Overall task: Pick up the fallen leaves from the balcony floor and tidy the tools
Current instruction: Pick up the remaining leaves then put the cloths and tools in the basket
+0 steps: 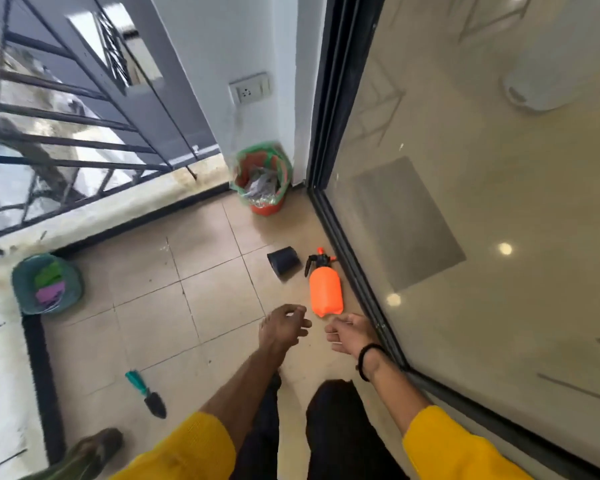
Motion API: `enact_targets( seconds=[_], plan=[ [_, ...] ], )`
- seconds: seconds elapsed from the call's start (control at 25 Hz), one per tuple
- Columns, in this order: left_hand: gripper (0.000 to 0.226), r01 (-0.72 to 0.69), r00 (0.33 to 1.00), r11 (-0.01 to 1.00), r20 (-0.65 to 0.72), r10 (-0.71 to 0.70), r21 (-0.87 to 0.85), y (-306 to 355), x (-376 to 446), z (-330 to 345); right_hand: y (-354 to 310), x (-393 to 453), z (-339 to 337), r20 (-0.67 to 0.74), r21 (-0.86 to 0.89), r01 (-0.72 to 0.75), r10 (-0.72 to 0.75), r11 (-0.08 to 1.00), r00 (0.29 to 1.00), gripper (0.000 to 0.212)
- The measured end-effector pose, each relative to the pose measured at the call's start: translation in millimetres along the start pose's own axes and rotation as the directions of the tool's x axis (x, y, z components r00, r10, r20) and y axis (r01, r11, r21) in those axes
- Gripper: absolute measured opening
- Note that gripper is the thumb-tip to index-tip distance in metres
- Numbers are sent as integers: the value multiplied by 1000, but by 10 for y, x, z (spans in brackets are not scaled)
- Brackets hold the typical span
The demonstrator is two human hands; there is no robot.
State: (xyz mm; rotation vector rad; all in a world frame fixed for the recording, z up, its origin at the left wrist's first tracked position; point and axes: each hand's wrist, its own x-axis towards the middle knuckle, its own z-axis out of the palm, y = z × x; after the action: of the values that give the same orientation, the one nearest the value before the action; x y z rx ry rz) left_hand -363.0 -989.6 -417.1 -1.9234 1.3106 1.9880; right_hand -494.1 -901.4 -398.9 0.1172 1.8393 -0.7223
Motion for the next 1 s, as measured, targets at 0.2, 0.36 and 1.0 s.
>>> enact_targets(
  seconds=[0.2,0.36,1.0],
  plan=[
    [20,116,991,992,69,-119,48,119,1475,11,-188,1483,545,-30,-33,-107,106,994,994,8],
    [29,211,976,977,41,-212,33,-246,3235,429,-19,3304,978,-130,-250,-62,30,966,991,23],
    [31,349,930,935,142,-339,-56,-794,5017,1073,-54,5478,1578,-261,-196,-132,78,972,962,35]
  ],
)
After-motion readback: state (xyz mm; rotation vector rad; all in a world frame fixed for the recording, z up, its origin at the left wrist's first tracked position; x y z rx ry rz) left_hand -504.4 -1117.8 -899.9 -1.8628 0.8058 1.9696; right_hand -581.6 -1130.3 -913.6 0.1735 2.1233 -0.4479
